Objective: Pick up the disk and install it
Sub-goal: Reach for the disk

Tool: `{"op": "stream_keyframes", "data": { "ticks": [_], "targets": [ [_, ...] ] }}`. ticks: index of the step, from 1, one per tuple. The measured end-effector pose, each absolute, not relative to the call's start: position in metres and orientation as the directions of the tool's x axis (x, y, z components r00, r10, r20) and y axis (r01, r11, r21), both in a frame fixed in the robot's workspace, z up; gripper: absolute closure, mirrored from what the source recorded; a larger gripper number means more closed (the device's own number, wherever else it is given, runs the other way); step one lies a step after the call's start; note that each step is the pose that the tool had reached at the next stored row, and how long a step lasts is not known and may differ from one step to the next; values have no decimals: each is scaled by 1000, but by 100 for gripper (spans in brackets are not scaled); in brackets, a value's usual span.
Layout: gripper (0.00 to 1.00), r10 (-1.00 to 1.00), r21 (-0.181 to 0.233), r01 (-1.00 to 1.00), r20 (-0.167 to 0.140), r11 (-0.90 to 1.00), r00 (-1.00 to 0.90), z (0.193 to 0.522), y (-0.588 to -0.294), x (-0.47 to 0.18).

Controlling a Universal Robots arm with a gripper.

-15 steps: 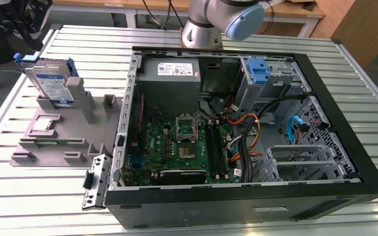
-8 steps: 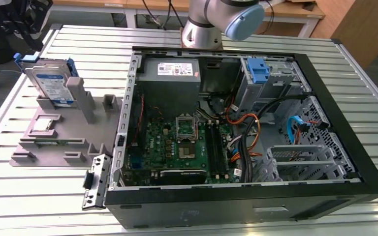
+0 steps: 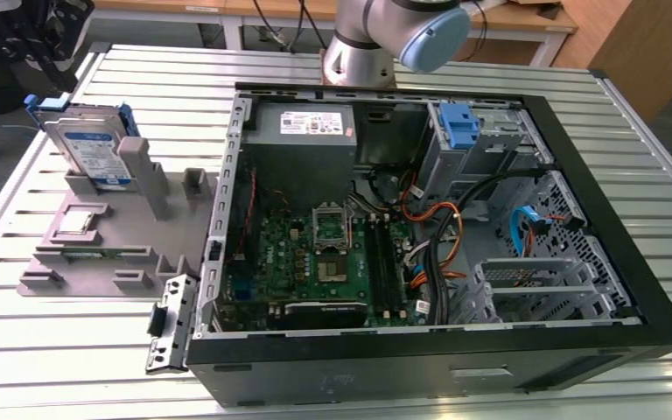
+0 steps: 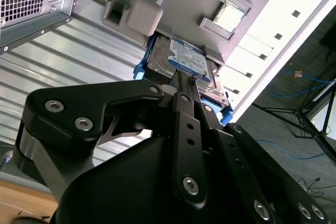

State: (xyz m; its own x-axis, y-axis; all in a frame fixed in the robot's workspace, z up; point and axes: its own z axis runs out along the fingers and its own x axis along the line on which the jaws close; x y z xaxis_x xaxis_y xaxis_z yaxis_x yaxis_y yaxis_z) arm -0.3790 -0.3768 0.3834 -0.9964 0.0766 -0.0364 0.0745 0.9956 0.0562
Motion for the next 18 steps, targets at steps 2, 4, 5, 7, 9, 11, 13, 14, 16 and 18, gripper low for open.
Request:
{"op": "stream_keyframes", "data": {
  "ticks": [2, 4, 5, 7, 9, 11, 13, 14, 16, 18],
  "targets": [
    [90, 77, 56, 75, -36, 996, -996, 383, -377, -379],
    [90, 77, 56, 74, -37, 996, -996, 383, -377, -379],
    [90, 77, 56, 75, -36, 996, -996, 383, -377, -379],
    [90, 77, 56, 74, -37, 996, -996, 383, -377, -379],
    [90, 77, 56, 75, -36, 996, -996, 382, -377, -379],
    [90, 77, 56, 74, -37, 996, -996, 381, -377, -379],
    [90, 77, 56, 75, -37, 996, -996, 379, -376, -379],
    [90, 77, 56, 75, -36, 996, -996, 379, -376, -379],
    [90, 77, 56, 74, -36, 996, -996, 377, -373, -379],
    [90, 77, 56, 74, -36, 996, -996, 376, -369, -379]
  ]
}}
